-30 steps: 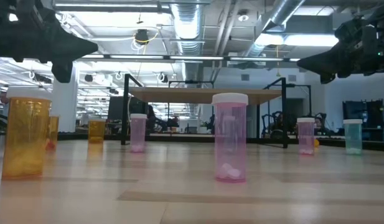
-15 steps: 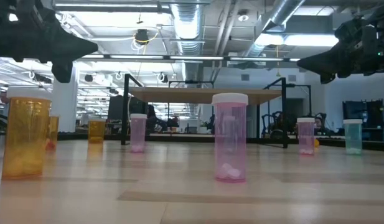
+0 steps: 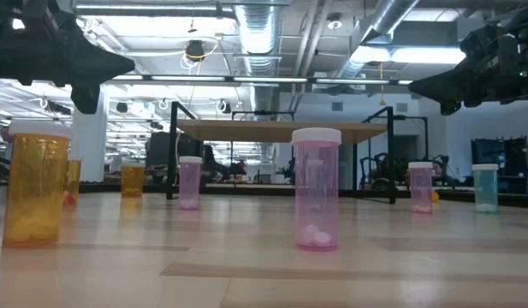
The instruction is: Pick and place medicine bottles onto shelf by color
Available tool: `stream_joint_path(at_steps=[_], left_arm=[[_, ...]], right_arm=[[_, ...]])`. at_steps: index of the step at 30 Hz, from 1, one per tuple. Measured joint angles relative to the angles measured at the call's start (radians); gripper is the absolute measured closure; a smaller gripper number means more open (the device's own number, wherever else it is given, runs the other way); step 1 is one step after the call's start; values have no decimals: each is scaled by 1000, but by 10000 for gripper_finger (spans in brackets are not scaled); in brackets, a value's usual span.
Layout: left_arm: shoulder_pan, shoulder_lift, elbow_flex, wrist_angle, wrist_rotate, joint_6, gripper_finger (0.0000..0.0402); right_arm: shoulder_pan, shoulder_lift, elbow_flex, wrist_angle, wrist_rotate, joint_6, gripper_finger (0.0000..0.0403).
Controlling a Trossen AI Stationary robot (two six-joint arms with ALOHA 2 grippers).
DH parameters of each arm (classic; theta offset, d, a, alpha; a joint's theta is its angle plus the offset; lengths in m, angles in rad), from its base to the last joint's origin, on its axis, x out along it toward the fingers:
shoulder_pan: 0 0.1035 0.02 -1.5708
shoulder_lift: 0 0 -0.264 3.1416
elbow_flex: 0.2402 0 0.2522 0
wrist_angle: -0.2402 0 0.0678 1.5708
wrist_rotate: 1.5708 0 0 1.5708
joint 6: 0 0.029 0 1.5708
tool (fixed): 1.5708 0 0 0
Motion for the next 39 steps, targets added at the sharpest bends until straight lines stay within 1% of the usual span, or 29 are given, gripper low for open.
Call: stream_joint_path(at_steps=[3,5,8,12,14,17,19,21,24,26,28,33,39], left_arm=[[0,0,1,3,13,-1,401],[0,0,12,-25,52,-6,401],[0,10,60,-73,84,-5,401],[0,43,150,-228,86,-10,401],[0,71,187,-300,73,-18,401],[0,117,223,-341,66,-22,401],[0,153,254,-360,66,16,398],[0,195,328,-391,66,42,393],[0,273,447,-511,65,12,380],[-3,330,503,-586,68,-3,372],[-6,378,544,-611,68,0,362],[-10,469,554,-615,80,21,336],[-10,532,554,-642,128,16,307]], right_arm=[[0,0,0,0,0,0,376],[0,0,0,0,0,0,376],[0,0,0,0,0,0,376],[0,0,0,0,0,0,376],[0,0,0,0,0,0,376],[0,0,0,0,0,0,376],[0,0,0,0,0,0,376],[0,0,0,0,0,0,376],[0,0,0,0,0,0,376],[0,0,0,0,0,0,376],[0,0,0,0,0,0,376],[0,0,0,0,0,0,376],[0,0,0,0,0,0,376]])
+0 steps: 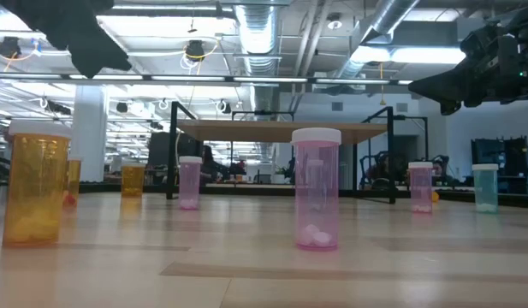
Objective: Pick and place medicine bottles onto shelf by color
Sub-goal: Put the middle left small orange pill bottle on the shelf
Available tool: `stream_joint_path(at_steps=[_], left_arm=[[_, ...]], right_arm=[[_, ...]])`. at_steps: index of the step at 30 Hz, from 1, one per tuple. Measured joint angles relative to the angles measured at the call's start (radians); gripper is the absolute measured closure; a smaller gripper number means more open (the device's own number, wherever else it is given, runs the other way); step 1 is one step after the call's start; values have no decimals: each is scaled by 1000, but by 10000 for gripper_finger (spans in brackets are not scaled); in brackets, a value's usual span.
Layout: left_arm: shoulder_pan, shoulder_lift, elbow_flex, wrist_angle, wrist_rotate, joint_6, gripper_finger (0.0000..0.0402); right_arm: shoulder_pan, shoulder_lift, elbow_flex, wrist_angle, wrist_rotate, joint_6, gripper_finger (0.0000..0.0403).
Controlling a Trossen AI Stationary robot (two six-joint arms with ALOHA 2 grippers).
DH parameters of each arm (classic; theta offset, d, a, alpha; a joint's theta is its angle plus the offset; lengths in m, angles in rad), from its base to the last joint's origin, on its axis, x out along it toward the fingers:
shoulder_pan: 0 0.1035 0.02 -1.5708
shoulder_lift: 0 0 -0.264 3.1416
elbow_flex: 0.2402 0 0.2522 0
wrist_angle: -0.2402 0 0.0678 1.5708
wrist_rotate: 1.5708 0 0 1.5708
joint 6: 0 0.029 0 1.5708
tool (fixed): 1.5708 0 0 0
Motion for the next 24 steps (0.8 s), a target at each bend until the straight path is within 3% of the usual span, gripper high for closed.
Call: stream_joint_path(at_steps=[9,24], left_arm=[[-1,17,0,-14,72,-14,280],[-2,44,1,-73,109,-42,277]], right_arm=[[0,0,0,0,0,0,376],[0,0,0,0,0,0,376]])
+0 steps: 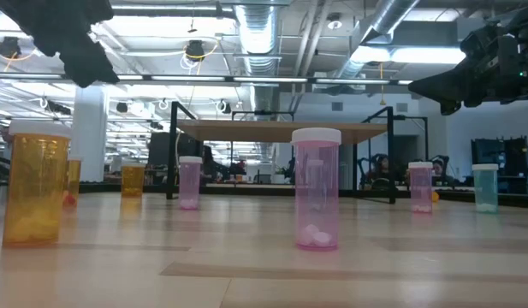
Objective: Pick and place medicine bottles onto shelf by color
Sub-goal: Put the middle left small orange pill bottle on the shelf
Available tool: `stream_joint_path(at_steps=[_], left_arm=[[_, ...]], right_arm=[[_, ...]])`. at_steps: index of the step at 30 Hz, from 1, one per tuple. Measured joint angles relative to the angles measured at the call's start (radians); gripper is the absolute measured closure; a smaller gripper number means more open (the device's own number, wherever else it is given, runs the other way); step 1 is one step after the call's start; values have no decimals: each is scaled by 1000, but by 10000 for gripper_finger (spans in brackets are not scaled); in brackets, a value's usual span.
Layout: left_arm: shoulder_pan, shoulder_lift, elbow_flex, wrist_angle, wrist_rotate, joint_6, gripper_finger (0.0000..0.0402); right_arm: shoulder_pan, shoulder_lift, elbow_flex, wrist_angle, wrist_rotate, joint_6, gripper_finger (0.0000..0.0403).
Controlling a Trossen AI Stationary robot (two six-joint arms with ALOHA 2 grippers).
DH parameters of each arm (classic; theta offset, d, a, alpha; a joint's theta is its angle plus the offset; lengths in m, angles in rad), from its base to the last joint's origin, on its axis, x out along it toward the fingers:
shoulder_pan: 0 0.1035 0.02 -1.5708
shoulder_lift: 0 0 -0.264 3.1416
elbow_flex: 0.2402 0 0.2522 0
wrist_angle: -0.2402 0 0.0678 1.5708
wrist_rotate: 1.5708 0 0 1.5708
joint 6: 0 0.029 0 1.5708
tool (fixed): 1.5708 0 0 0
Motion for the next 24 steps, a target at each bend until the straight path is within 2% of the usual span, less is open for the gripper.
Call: stream_joint_path(at_steps=[8,14,20,24], left_arm=[[-8,64,0,-30,17,-18,277],[-54,117,0,-47,48,-55,277],[-104,181,0,-101,37,-103,277],[-124,220,0,-117,13,-111,255]], right_arm=[[0,0,0,0,0,0,376],[0,0,0,0,0,0,376],[0,0,0,0,0,0,376],[0,0,0,0,0,0,376]])
